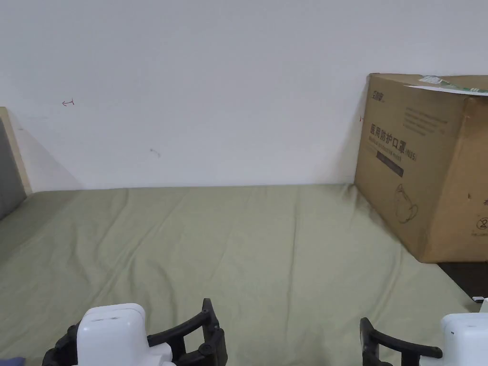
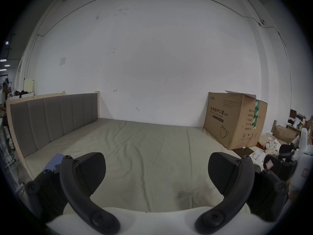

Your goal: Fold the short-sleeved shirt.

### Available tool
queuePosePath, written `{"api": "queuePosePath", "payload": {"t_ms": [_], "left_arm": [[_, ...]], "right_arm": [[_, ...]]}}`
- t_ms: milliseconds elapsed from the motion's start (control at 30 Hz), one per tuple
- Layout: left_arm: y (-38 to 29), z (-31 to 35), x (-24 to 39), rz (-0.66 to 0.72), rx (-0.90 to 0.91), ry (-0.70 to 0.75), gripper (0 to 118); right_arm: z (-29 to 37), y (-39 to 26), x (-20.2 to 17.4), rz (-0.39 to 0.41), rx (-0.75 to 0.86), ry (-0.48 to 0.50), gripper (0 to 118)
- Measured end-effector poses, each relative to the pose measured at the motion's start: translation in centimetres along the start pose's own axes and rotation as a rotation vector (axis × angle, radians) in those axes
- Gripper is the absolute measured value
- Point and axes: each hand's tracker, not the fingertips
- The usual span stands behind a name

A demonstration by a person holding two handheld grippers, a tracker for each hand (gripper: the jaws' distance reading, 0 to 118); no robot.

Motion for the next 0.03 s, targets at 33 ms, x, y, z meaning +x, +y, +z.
{"api": "queuePosePath", "payload": {"t_ms": [33], "left_arm": [[0.05, -0.02, 0.02, 0.004, -0.008, -0.001, 118]], "right_arm": [[0.02, -0.06, 0.04, -0.002, -0.001, 0.001, 118]]}}
